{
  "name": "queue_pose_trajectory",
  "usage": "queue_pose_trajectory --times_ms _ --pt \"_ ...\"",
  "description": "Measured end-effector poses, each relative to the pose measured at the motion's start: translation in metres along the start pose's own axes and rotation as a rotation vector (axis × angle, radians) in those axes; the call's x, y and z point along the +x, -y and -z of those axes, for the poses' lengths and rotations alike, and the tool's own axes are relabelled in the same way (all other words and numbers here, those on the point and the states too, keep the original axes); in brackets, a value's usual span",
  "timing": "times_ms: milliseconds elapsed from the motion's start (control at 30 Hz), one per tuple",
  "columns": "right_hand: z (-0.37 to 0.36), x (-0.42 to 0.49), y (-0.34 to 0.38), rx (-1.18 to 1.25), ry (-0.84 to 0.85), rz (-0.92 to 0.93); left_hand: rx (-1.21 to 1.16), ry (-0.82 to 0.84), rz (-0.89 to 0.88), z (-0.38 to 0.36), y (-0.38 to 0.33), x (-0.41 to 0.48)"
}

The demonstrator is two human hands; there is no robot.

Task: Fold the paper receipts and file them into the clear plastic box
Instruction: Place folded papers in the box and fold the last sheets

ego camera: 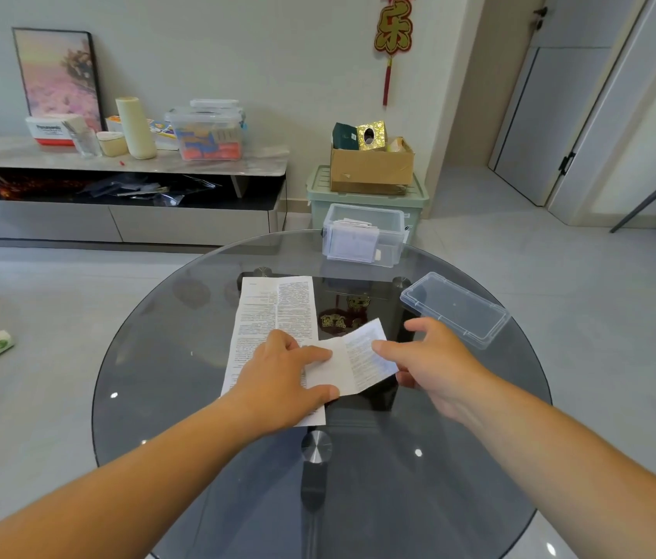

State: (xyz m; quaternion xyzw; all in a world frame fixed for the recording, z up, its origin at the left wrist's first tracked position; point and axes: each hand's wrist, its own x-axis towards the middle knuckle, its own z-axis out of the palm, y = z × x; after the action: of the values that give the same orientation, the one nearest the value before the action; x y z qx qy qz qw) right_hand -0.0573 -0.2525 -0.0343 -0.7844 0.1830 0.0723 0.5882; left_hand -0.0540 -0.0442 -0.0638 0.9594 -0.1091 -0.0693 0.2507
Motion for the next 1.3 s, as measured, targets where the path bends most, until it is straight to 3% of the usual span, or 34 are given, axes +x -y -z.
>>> queue_pose_trajectory --times_ms 167,400,500,600,733,933,1067,1200,1300 --pt "-0.005 -0.003 -0.003 -0.127 0.074 0.112 0.016 0.005 0.008 0.002 -0.002 -0.004" --pt "0.011 -0.001 0.004 -0.246 -0.199 0.487 -0.002 -0.049 -0.019 0.012 -0.010 -0.010" --pt "0.017 -0.007 0.007 -0.365 -0.228 0.626 -0.085 -0.163 -0.043 0.017 -0.016 -0.011" --pt "0.014 -0.006 0.008 -0.271 -0.122 0.593 -0.247 -0.216 -0.111 0.026 -0.028 -0.011" --pt "0.014 -0.007 0.012 -0.147 -0.027 0.520 -0.515 -0.054 -0.137 0.030 -0.033 -0.008" --pt "0.015 -0.004 0.008 -0.094 0.021 0.414 -0.751 0.083 0.005 0.030 -0.034 -0.009" --pt "0.017 -0.009 -0.006 -0.418 -0.033 0.606 -0.872 0.161 0.199 0.026 -0.029 -0.006" --pt "0.018 -0.025 -0.017 -0.601 0.283 0.541 -0.971 0.204 0.305 0.024 -0.030 -0.007" --pt "0.018 -0.029 -0.024 -0.768 0.299 0.613 -1.087 0.247 0.372 0.025 -0.030 -0.007"
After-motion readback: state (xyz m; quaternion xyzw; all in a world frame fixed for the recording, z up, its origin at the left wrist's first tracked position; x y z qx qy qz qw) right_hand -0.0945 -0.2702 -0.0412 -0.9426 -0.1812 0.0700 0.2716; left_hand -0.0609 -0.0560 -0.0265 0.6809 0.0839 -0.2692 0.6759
